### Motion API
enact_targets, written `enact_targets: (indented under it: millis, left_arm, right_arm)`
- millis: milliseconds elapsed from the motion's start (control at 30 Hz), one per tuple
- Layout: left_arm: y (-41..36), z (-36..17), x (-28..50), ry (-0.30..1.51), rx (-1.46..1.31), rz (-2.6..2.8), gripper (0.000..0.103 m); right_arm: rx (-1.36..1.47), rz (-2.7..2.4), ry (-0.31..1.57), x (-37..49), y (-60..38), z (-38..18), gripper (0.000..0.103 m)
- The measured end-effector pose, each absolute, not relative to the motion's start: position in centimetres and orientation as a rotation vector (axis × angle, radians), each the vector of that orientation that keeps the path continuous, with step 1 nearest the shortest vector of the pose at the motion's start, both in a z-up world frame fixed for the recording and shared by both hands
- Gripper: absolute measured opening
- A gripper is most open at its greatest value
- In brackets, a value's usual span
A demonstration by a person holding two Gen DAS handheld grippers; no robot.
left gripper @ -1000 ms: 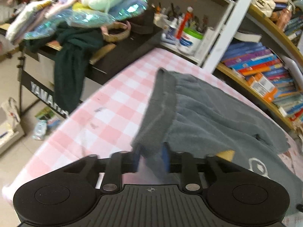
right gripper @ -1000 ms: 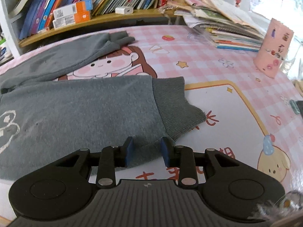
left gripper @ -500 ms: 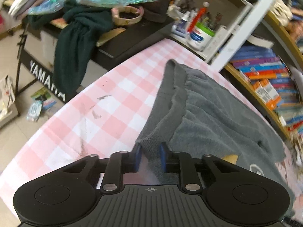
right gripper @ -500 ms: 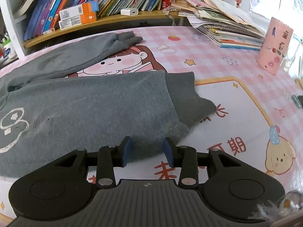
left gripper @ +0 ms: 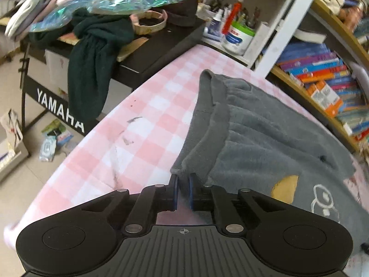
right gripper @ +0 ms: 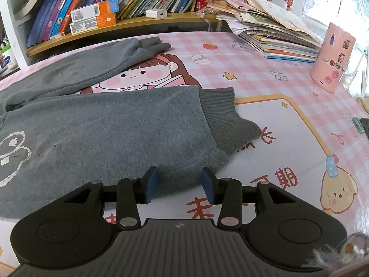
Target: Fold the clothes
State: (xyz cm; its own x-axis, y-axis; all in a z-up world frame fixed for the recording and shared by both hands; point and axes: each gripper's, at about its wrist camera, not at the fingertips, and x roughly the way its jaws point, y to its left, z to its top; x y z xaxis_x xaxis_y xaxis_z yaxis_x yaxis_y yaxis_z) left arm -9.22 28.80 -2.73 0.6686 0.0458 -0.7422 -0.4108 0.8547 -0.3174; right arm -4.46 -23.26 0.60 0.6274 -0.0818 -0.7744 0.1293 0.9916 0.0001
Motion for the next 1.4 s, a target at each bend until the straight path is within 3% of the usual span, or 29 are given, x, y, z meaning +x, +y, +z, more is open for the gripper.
enact_targets:
  millis: [167,400,633,833,1033,1400]
  left_arm:
    - [28.9,-2.2,-9.3,0.795,-0.498,0.276,0.015]
    - [26.1,1.2,-9.3,0.649,-0.340,0.182,0.016]
    - [25.1,-0.9,-7.5,0.748,-0.348,0.137,0.014]
    - [25.9,-2.6,-7.7,0.807,-0.401,0.145,0.014]
    - [25.3,-2.1,-7.6,0.810,-0.379,0.149,0.014]
    - [23.4,-0.7,-7.9,0.762,-0.330,0.086,0.026]
  right_arm:
    - [0.064,-0.128,0.883,-4.5,-23.3,0.6,0.041]
    - [0.059,-0.124,0.877,-4.7,-22.8,1.1,0.041]
    - [0.037,-0.116,0.894,-4.0,-22.5,1.0,0.039]
    - [0.087,-0.141,0.917,-4.3,-24.1,0.7,0.050]
    - [0.062,-0.144,0.908,-4.3,-23.5,0.8,0.048]
    - [0.038,-0.089,0.847,-5.2,-21.7,2.4,0.047]
